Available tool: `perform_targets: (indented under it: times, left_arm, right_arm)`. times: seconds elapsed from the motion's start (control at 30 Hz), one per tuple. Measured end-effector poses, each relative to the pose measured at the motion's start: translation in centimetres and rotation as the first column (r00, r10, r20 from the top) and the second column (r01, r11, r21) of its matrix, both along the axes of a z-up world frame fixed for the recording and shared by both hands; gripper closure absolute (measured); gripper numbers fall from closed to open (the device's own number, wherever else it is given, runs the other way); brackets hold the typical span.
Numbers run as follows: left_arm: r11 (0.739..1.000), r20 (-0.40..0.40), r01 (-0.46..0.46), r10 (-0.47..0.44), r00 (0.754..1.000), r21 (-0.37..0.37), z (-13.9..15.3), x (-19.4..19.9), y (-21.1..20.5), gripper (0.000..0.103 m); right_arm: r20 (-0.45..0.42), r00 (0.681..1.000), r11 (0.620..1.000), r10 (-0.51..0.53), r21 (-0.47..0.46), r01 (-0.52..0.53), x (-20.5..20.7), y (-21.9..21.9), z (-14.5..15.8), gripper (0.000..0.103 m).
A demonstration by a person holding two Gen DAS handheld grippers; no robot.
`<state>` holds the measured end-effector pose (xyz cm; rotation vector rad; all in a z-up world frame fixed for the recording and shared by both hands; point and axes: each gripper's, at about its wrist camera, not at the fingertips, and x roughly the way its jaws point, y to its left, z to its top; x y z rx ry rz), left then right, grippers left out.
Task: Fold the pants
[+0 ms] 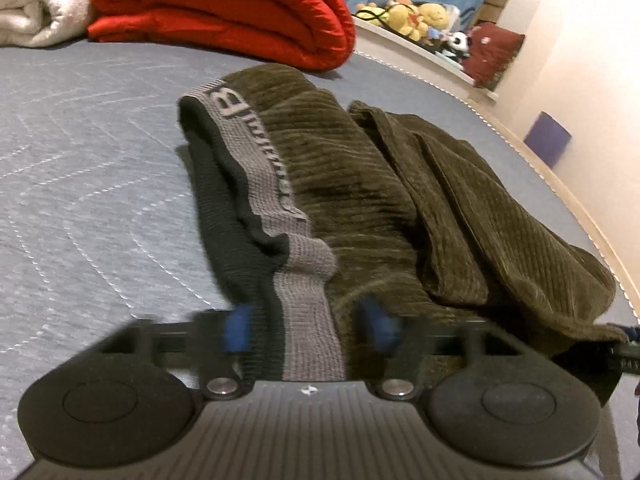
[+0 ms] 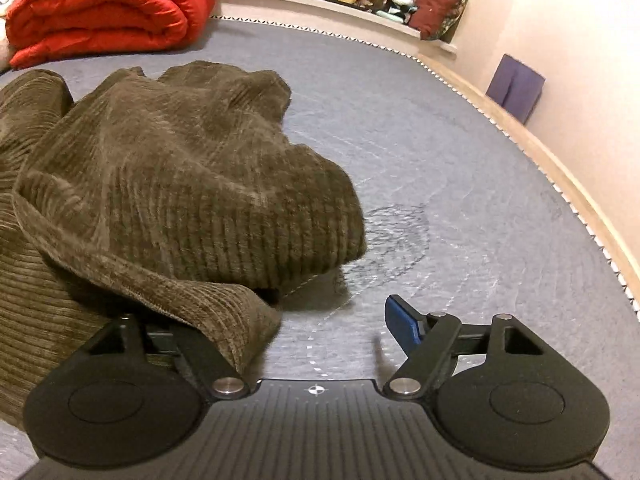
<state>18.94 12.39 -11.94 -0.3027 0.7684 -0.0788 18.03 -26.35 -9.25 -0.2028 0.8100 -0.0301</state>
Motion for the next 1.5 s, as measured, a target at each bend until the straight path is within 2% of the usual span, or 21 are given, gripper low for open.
perform_targets:
  times: [0.07,0.13,0.23,0.33,0.37,0.4,0.5,0.63,0.7,0.77,0.83,0.93,1.0,1.07,1.13,1.2,1.27,1.3,1.37,1.43,1.5]
  left_arm:
    - [0.999,-0.012,-0.016,0.016,1.000,-0.047,0.4,-0.1,1.2,0.083]
    - [0.997,0.002,0.005,-0.005,1.000,-0.072,1.2,-0.7,1.8,0.086]
    - [0.998,0.054,0.064,-0.063,0.997,-0.029,3.4,-2.3,1.1,0.088]
    - [0.996,0.068,0.069,-0.066,0.996,-0.053,5.5,-4.0,1.5,0.089]
    - [0.995,0.064,0.063,-0.058,0.996,-0.073,6.1,-4.7,1.9,0.090]
    - [0.995,0.069,0.061,-0.056,0.996,-0.079,6.7,-5.4,2.3,0.090]
    - [0.997,0.088,0.051,-0.046,0.995,-0.062,8.5,-7.8,3.7,0.091]
    - [0.999,0.044,-0.001,0.003,0.999,-0.050,9.9,-11.1,6.7,0.091]
    - [0.999,0.002,-0.040,0.040,0.999,-0.030,10.4,-12.9,8.7,0.091]
    - [0.996,-0.051,-0.084,0.083,0.995,-0.030,11.0,-14.8,10.8,0.091]
    - [0.995,-0.089,-0.104,0.104,0.991,-0.001,11.9,-16.9,12.3,0.091]
    - [0.992,-0.135,-0.117,0.124,0.983,0.053,12.5,-19.3,12.9,0.089]
    - [0.988,-0.220,-0.139,0.149,0.964,0.063,11.0,-19.9,13.2,0.087]
    - [0.966,-0.249,-0.208,0.241,0.938,0.151,10.6,-19.9,12.9,0.087]
    - [0.947,-0.193,-0.261,0.296,0.936,0.186,12.3,-20.1,12.2,0.083]
    - [0.943,-0.119,-0.293,0.312,0.942,0.159,15.0,-20.2,11.3,0.072]
    - [0.951,-0.041,-0.280,0.288,0.957,0.131,17.8,-19.8,9.3,0.058]
    - [0.958,0.004,-0.259,0.261,0.965,0.125,19.1,-19.3,8.1,0.048]
    - [0.968,0.121,-0.204,0.187,0.975,0.147,20.7,-18.8,5.5,0.041]
    - [0.966,0.246,-0.165,0.113,0.963,0.201,20.4,-19.0,3.2,0.040]
    - [0.960,0.336,-0.144,0.057,0.940,0.240,18.0,-18.4,1.7,0.040]
  right_arm:
    - [-0.011,0.998,0.998,0.057,0.011,-0.057,-0.1,0.6,0.1,0.026]
    - [-0.017,0.996,0.996,0.083,-0.013,-0.083,-0.1,1.1,0.3,0.027]
    - [-0.047,0.996,0.998,0.069,-0.009,-0.070,-0.4,1.1,0.7,0.028]
    - [-0.067,0.996,0.998,0.059,0.024,-0.057,-0.6,0.6,1.2,0.052]
    - [-0.073,0.995,0.997,0.069,0.044,-0.066,-0.9,0.5,1.6,0.068]
    - [-0.074,0.994,0.996,0.079,0.055,-0.075,-1.2,0.4,1.8,0.079]
    - [-0.056,0.989,0.988,0.137,0.075,-0.132,-3.2,1.0,3.3,0.091]
    - [-0.037,0.956,0.947,0.291,0.154,-0.282,-6.3,2.2,5.5,0.093]
    - [-0.033,0.904,0.893,0.427,0.174,-0.416,-8.7,3.6,6.3,0.093]
    - [-0.033,0.819,0.808,0.573,0.192,-0.557,-11.4,5.1,6.6,0.093]
    - [-0.066,0.713,0.707,0.698,0.219,-0.673,-14.2,6.7,6.5,0.092]
    - [-0.128,0.573,0.587,0.809,0.221,-0.779,-17.5,8.9,5.8,0.092]
    - [-0.162,0.522,0.546,0.837,0.198,-0.814,-18.8,9.9,5.2,0.088]
    - [-0.172,0.495,0.522,0.851,0.192,-0.831,-19.0,10.0,5.7,0.086]
    - [-0.118,0.511,0.524,0.852,0.210,-0.825,-18.7,9.4,7.2,0.081]
    - [-0.039,0.560,0.550,0.828,0.256,-0.795,-17.5,8.4,9.4,0.058]
    - [0.056,0.610,0.574,0.791,0.277,-0.770,-16.9,7.8,11.6,0.044]
    - [0.097,0.629,0.582,0.772,0.291,-0.759,-16.4,7.6,12.5,0.041]
    - [0.149,0.667,0.600,0.730,0.327,-0.730,-15.2,8.2,13.3,0.041]
    - [0.164,0.705,0.629,0.690,0.347,-0.696,-14.0,9.6,13.4,0.041]
    - [0.157,0.724,0.655,0.672,0.330,-0.680,-13.4,11.6,12.4,0.041]
